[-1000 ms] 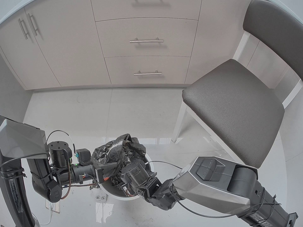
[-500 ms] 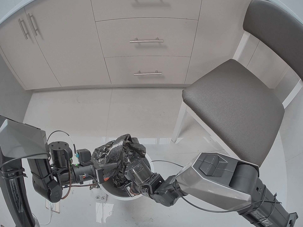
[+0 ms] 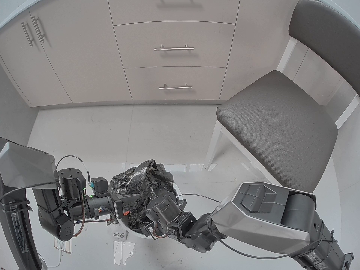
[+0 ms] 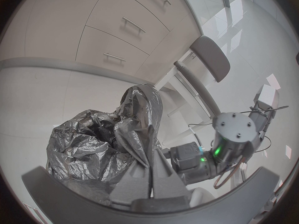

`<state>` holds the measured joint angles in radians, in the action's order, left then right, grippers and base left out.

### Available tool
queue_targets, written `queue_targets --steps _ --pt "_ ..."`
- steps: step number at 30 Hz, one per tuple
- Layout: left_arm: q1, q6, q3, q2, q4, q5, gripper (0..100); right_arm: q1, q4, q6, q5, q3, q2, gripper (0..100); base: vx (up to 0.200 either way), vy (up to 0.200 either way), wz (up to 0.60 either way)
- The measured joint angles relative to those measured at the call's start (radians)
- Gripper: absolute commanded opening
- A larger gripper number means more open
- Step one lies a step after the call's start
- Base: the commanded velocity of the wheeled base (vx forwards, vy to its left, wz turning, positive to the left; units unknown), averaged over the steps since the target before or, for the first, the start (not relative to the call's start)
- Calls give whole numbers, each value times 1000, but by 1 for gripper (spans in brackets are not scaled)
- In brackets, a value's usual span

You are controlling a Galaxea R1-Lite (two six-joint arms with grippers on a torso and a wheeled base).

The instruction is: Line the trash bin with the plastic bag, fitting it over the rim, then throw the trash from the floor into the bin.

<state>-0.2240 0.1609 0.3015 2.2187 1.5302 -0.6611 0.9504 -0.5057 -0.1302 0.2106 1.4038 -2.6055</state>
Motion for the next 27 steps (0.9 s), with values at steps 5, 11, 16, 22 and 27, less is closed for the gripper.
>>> queue_targets --steps 5,11,16,22,27 --pt "0 0 0 0 0 0 0 30 -30 -13 16 -94 57 100 0 0 0" --pt "0 0 -2 1 0 0 0 57 -95 -15 40 -209 156 100 0 0 0" --pt "0 0 -3 1 0 0 0 58 -126 -13 112 -232 215 100 0 0 0" --pt "0 0 -3 1 0 0 0 23 -130 -9 165 -164 212 100 0 0 0" --pt "0 0 -1 2 0 0 0 -9 -142 -5 184 -112 193 100 0 0 0"
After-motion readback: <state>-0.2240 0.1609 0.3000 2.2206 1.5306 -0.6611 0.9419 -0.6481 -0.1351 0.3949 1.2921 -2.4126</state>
